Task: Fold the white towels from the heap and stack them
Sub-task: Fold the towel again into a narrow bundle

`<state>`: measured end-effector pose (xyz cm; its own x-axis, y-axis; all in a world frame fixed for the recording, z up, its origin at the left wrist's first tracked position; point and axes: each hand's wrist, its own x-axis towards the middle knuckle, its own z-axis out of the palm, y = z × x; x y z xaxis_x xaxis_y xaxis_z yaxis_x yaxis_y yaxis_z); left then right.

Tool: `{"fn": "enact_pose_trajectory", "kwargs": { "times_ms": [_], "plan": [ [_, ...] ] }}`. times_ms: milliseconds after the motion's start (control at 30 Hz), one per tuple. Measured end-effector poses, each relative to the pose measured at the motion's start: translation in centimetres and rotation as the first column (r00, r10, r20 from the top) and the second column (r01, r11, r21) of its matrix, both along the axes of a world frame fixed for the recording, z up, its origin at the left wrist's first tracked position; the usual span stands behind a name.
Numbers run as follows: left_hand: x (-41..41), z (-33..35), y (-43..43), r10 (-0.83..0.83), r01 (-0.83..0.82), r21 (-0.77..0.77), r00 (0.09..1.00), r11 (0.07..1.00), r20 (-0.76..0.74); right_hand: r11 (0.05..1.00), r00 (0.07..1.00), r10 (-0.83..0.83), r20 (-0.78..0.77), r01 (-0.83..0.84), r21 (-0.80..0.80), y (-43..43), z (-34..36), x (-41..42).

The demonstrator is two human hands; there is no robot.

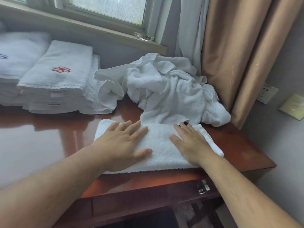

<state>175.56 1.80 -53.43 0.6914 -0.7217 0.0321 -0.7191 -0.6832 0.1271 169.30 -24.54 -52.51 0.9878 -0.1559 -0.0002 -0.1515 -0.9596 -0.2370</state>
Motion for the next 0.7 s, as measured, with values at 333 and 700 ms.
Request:
{"fn": "enact_pose_trajectory", "kwargs": {
  "times_ms": [333, 700],
  "plan": [
    [1.1, 0.2, 2.3, 0.244, -0.25, -0.438, 0.967, 0.863, -0.071, 0.988, 0.983, -0.079, -0.165, 0.056, -0.141, 0.8, 0.2, 0.5],
    [0.0, 2.7, 5.7, 0.44, -0.582, -0.184, 0.753, 0.792, -0.49, 0.984, 0.983, 0.178, 0.048, -0.178, 0.013, 9.3, 0.7, 2.9]
  ]
}}
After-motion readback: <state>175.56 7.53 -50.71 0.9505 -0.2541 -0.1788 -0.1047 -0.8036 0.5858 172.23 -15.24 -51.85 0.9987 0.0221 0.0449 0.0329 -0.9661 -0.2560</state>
